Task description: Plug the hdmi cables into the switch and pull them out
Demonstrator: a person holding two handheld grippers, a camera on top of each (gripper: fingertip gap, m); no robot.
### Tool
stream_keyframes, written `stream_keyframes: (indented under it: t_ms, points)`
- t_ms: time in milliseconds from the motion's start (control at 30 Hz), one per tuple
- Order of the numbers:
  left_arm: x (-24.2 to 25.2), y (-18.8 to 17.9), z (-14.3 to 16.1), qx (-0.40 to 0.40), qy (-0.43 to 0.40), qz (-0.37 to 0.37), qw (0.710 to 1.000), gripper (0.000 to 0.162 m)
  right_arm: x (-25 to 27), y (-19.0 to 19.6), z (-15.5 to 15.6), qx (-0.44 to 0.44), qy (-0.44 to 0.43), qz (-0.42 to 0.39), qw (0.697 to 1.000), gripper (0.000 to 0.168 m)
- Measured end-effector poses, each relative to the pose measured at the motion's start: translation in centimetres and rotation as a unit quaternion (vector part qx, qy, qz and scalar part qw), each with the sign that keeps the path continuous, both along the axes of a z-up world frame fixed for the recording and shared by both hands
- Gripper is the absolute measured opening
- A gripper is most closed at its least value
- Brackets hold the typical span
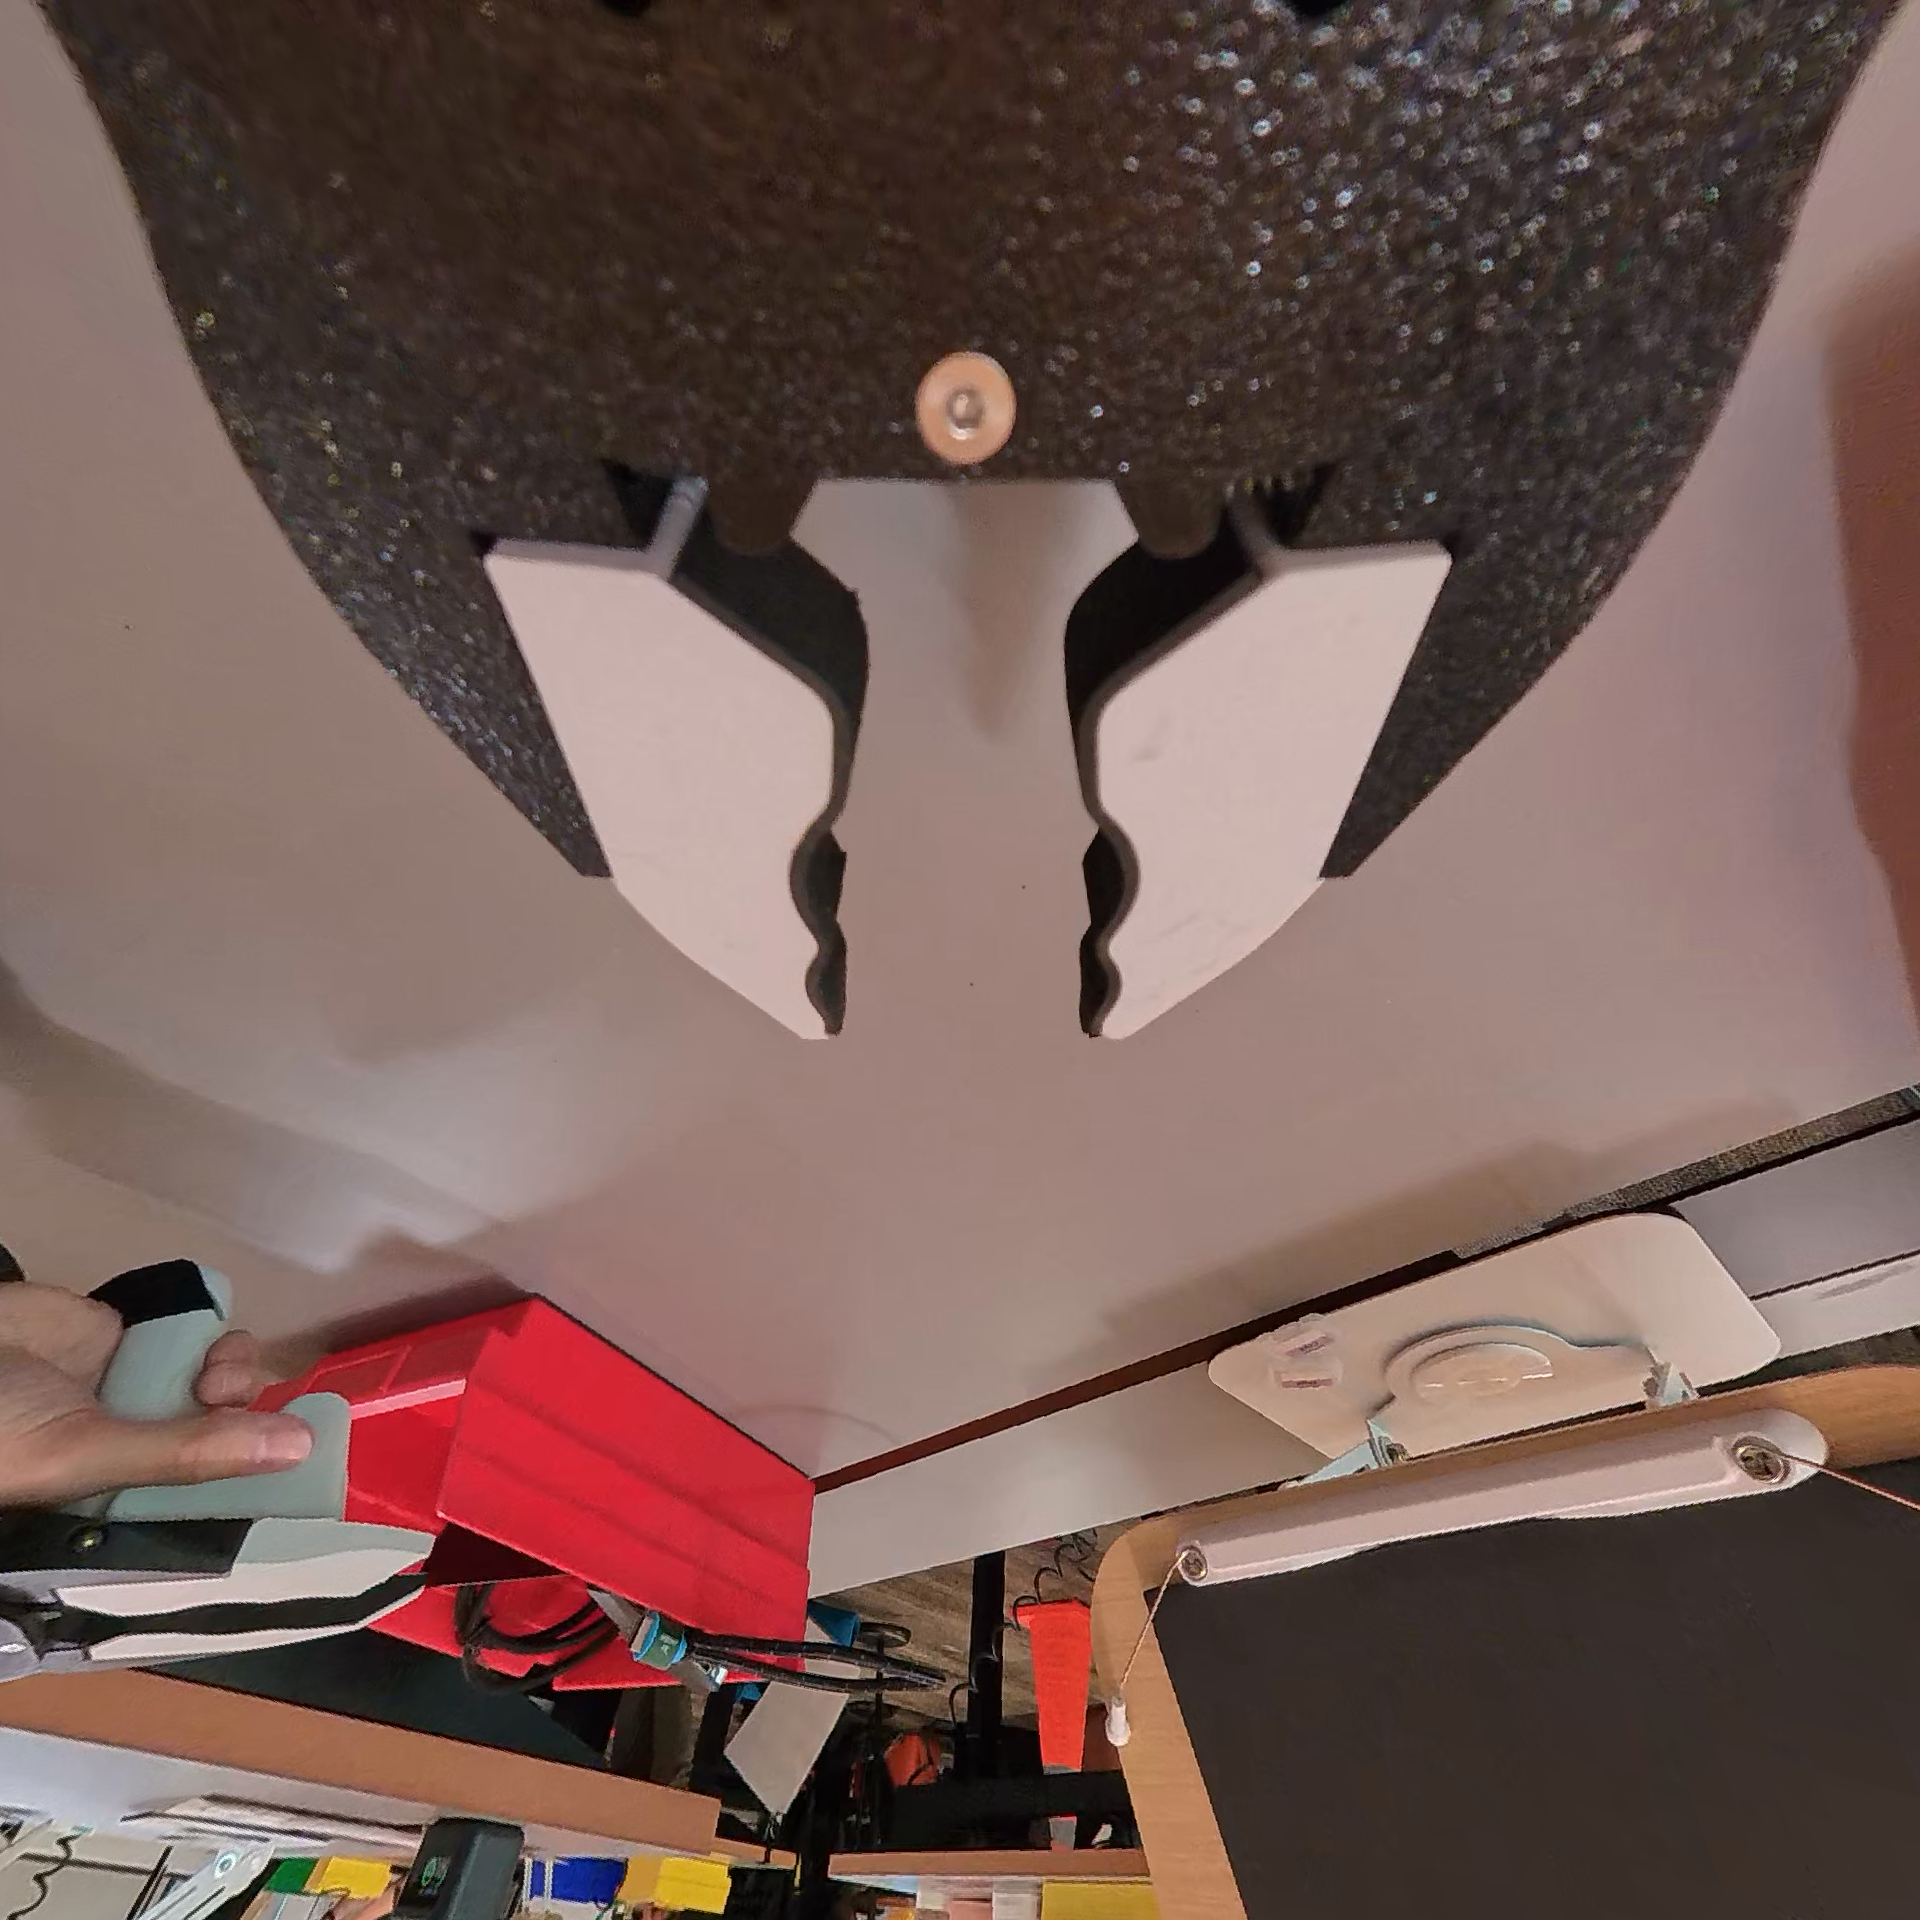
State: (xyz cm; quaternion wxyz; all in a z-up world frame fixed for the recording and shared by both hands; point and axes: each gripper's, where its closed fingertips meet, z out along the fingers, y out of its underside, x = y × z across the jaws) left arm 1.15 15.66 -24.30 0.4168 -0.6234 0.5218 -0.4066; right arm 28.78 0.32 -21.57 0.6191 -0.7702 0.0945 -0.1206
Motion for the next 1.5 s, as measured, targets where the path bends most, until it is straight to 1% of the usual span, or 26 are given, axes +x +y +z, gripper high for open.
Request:
stream_keyframes:
  t_ms: [600, 800, 967, 1167, 1433, 1500]
  points:
    - [0.1, -0.2, -0.3, -0.003, 0.004, -0.004, 1.0, 0.043, -0.1, -0.1, 0.1, 0.006, 0.005, 0.005, 1.0, 0.034]
    - [0.0, -0.1, -0.2, -0.003, 0.004, -0.003, 1.0, 0.043, -0.8, 0.1, 0.6, 0.02, 0.01, 0.022, 1.0, 0.034]
    - [-0.8, 1.0, 0.3, 0.0, 0.003, 0.013, 1.0, 0.043, -0.9, 0.1, 0.3, 0.008, 0.008, 0.02, 1.0, 0.034]
    - [-1.6, 2.1, 1.1, -0.014, -0.014, 0.032, 0.999, 0.043, -1.5, 0.3, 1.0, 0.031, 0.012, 0.034, 0.999, 0.034]
    - [-1.5, 1.8, 0.9, -0.009, -0.008, 0.026, 1.0, 0.043, -2.2, 0.7, 0.9, 0.035, 0.019, 0.052, 0.998, 0.047]
    - [-1.5, 1.8, 0.9, -0.01, -0.008, 0.026, 1.0, 0.043, -2.4, 0.9, 0.7, 0.033, 0.021, 0.057, 0.998, 0.053]
